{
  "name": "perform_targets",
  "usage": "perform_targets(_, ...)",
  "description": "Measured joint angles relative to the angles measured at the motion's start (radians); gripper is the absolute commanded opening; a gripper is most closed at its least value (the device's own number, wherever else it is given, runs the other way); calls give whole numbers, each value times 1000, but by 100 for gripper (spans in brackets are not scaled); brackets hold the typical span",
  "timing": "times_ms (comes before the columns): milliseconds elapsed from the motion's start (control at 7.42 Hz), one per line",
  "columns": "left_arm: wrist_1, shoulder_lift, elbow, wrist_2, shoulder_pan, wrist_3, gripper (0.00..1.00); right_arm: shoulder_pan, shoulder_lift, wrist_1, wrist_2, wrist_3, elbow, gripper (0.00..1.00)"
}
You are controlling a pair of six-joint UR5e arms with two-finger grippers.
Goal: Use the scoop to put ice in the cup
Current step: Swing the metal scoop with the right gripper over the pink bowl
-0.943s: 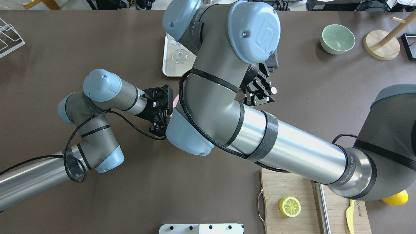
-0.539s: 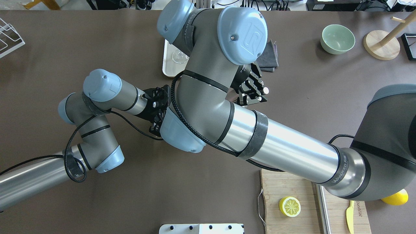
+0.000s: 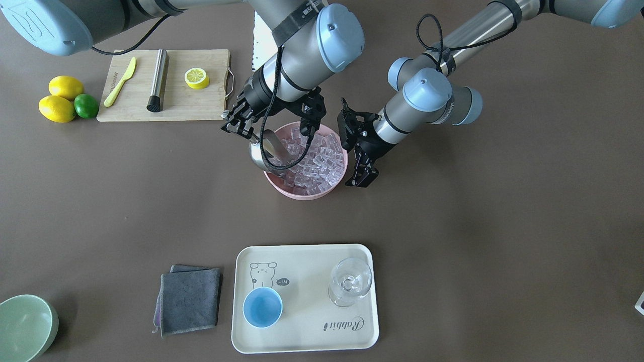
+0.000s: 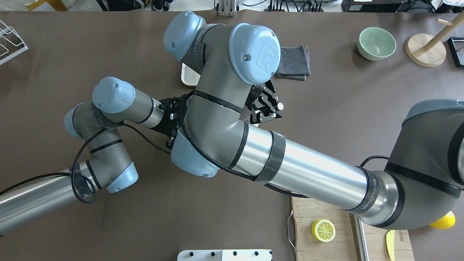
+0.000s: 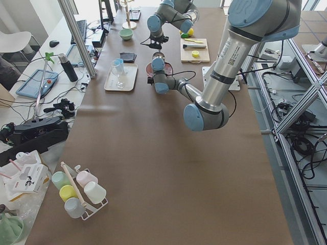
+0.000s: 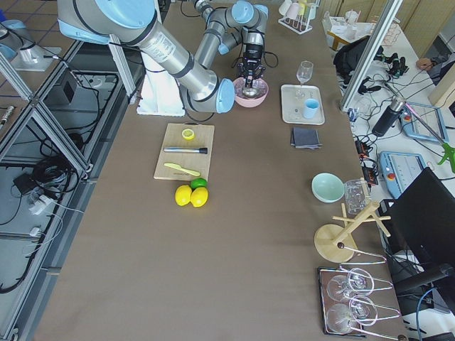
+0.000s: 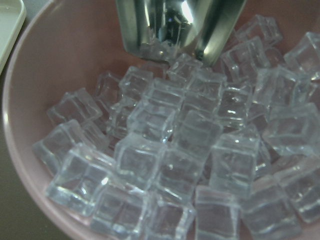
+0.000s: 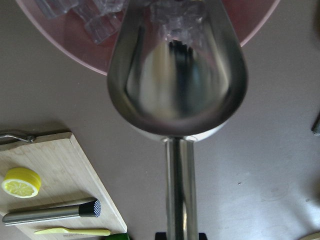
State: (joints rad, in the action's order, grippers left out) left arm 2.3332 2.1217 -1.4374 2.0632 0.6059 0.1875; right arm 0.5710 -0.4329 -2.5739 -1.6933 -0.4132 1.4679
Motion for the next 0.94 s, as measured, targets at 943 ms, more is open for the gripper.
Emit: perform_targets(943, 0, 0, 0, 1, 3, 0, 99, -17, -179, 235, -3, 72, 159, 0)
